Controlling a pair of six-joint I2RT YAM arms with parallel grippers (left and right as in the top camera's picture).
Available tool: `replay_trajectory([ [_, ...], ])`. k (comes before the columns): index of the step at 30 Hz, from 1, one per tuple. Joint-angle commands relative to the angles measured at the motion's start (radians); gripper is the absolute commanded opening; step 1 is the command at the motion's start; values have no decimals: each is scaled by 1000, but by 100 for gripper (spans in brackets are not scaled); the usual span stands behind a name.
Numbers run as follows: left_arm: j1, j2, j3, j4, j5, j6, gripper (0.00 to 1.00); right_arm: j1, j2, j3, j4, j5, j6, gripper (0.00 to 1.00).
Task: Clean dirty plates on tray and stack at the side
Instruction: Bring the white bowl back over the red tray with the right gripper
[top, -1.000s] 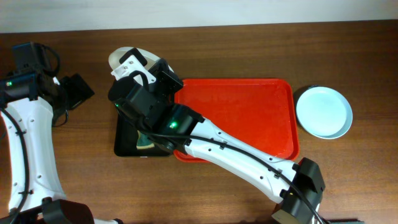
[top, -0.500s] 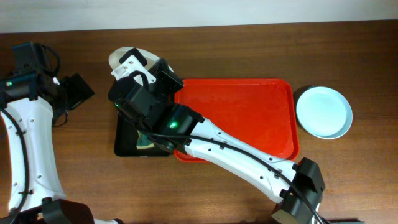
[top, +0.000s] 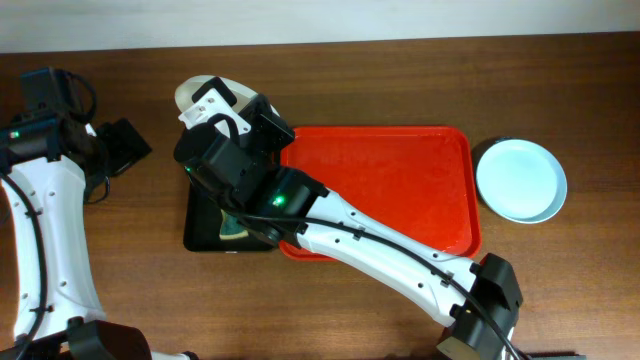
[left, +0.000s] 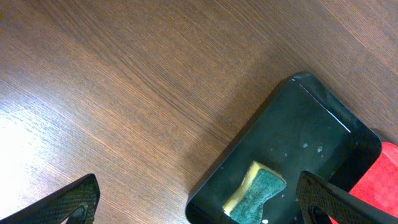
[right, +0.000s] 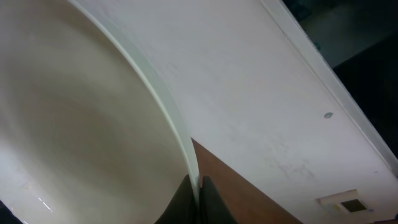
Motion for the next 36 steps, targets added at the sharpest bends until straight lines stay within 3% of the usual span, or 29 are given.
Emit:
replay_trajectory([
  [1,3,0,0,-1,8,-12,99,5,-13,21,7,30,-2,4],
  [15,3,0,0,-1,8,-12,99,4,-13,19,6,30,0,4],
  [19,3,0,0,-1,8,-12,99,-16,-12,18,-47,8,137,4],
  [22,3,0,0,-1,8,-12,99,-57,-11,17,-165,-108,365,4],
  [24,3,0,0,-1,8,-12,99,-103,-9,11,-261,-292,541,4],
  [27,3,0,0,-1,8,-12,99,-182,6,-12,-329,-566,679,4],
  [31,3,0,0,-1,8,-12,99,-256,27,-47,-341,-778,699,4],
  [36,3,0,0,-1,8,-12,99,-304,32,-48,-375,-861,699,4],
])
